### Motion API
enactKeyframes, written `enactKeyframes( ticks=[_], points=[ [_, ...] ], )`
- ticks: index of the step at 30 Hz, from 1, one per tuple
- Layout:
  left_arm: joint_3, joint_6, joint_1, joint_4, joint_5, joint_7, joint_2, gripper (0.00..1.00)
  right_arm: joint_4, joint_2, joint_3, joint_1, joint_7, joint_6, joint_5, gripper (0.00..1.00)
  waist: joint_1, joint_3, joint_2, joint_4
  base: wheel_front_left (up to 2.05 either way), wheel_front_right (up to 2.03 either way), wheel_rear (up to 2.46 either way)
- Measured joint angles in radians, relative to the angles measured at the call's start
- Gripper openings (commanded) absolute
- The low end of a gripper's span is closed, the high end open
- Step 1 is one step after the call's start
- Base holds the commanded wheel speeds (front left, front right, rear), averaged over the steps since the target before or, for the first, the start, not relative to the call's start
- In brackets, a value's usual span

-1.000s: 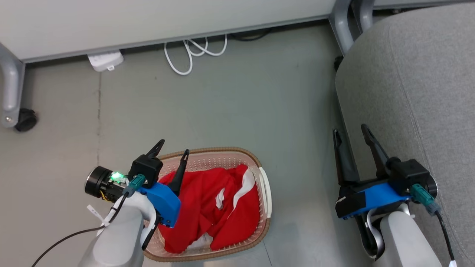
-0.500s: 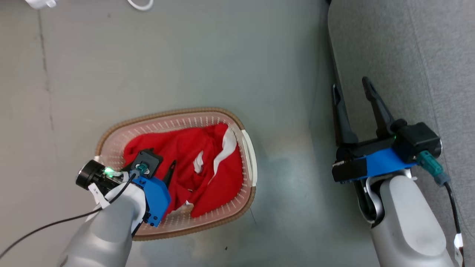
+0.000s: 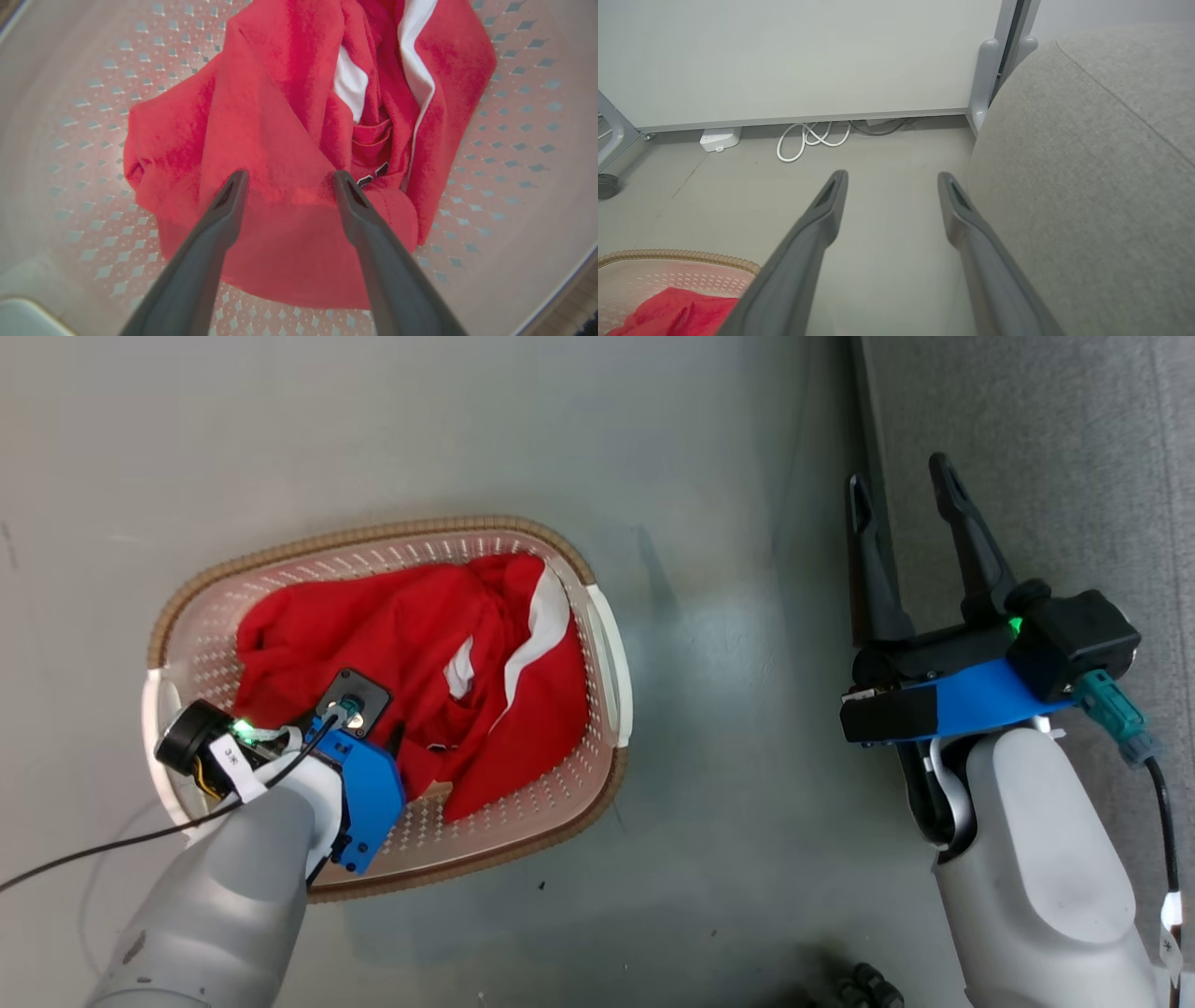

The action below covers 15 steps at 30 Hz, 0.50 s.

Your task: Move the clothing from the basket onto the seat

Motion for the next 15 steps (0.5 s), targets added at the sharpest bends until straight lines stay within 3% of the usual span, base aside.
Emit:
enactKeyframes(
  ticks=[15],
  points=[
    [-0.085,0.027,-0.102,0.006,0.04,0.087,0.021,1.0,-0.042,0.0,-0.003,-0.039,0.0,0.0,0.007,1.0,-0.0001,0.16,0.0,-0.013,0.0,0.0,0.0]
  ],
)
